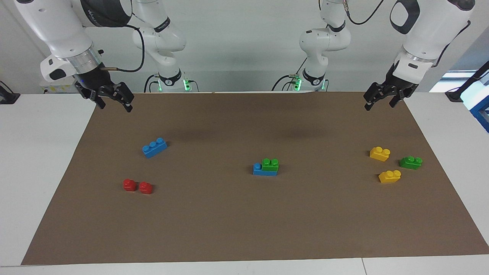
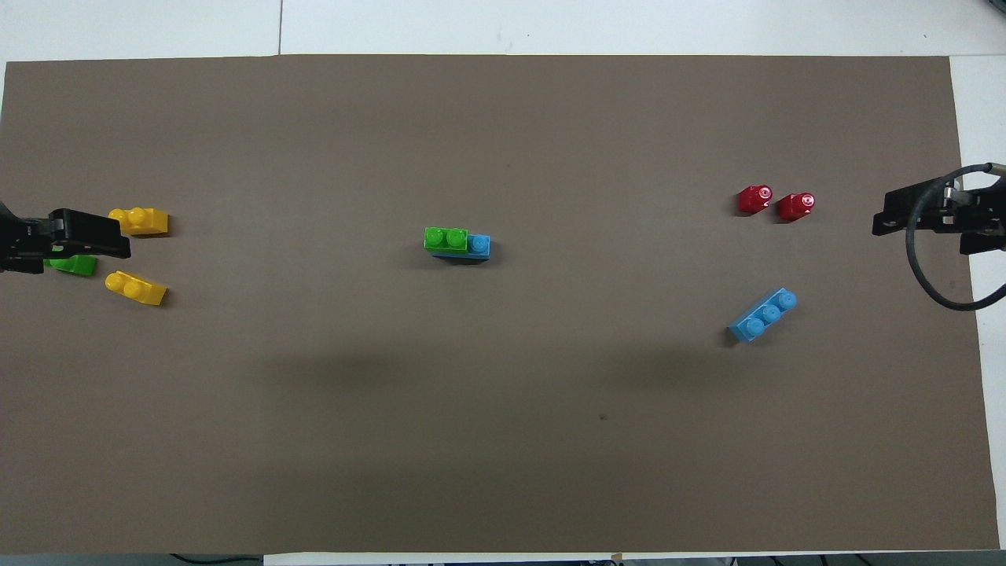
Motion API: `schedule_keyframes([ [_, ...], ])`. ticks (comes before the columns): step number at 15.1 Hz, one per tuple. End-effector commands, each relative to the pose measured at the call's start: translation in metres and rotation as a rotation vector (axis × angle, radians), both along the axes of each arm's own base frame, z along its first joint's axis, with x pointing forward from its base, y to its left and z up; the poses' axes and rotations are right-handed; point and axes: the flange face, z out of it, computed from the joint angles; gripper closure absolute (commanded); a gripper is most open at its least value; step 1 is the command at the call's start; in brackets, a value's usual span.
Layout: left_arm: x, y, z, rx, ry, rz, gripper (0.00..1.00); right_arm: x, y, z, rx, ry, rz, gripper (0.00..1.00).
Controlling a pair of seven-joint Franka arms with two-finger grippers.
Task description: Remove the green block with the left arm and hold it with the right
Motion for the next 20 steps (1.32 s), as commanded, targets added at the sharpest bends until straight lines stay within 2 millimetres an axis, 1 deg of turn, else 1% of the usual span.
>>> schedule_keyframes([
  [1, -0.002, -0.001, 0.0, 0.002, -0.01, 0.038, 0.0, 0.002, -0.004, -0.001, -0.023, 0.011, 0.026, 0.0],
  [2, -0.004, -0.001, -0.003, 0.001, -0.005, 0.061, 0.0, 0.004, -0.005, -0.004, -0.012, 0.013, -0.005, 0.0],
  [3, -0.004, -0.002, -0.005, 0.001, 0.0, 0.075, 0.0, 0.011, -0.009, -0.013, -0.003, 0.026, -0.086, 0.0],
  [4, -0.005, -0.002, -0.005, -0.001, 0.002, 0.089, 0.0, 0.017, -0.016, -0.016, 0.0, 0.014, -0.183, 0.0],
  [5, -0.004, -0.004, -0.005, -0.004, 0.001, 0.111, 0.0, 0.022, -0.018, -0.015, -0.006, -0.01, -0.24, 0.0],
  [7, -0.005, -0.008, -0.008, -0.012, 0.01, 0.171, 0.0, 0.022, -0.009, -0.013, -0.002, -0.011, -0.314, 0.0],
  [9, -0.006, -0.012, -0.008, -0.015, 0.011, 0.234, 0.0, 0.022, 0.002, -0.012, 0.009, 0.001, -0.523, 0.0],
  [11, -0.007, -0.028, -0.008, -0.02, 0.008, 0.279, 0.0, 0.024, 0.029, -0.014, 0.031, 0.024, -0.723, 0.0],
  [12, -0.006, -0.031, -0.01, -0.024, 0.003, 0.328, 0.0, 0.025, 0.039, -0.016, 0.037, 0.034, -0.837, 0.0],
  [13, -0.006, -0.043, -0.011, -0.03, -0.003, 0.385, 0.0, 0.027, 0.047, -0.018, 0.048, 0.048, -0.948, 0.0],
  [14, -0.006, -0.052, -0.011, -0.04, -0.016, 0.457, 0.0, 0.029, 0.052, -0.021, 0.075, 0.073, -1.021, 0.0],
  [15, -0.005, -0.059, -0.011, -0.052, -0.028, 0.532, 0.0, 0.029, 0.054, -0.021, 0.103, 0.093, -1.053, 0.0],
  [17, -0.006, -0.084, -0.016, -0.072, -0.036, 0.656, 0.0, 0.03, 0.052, -0.017, 0.17, 0.127, -1.081, 0.0],
  [19, -0.007, -0.099, -0.028, -0.106, -0.056, 0.81, 0.0, 0.043, 0.055, -0.018, 0.224, 0.123, -1.087, 0.0],
  [20, -0.009, -0.111, -0.027, -0.132, -0.075, 0.868, 0.0, 0.05, 0.062, -0.022, 0.228, 0.128, -1.082, 0.0],
])
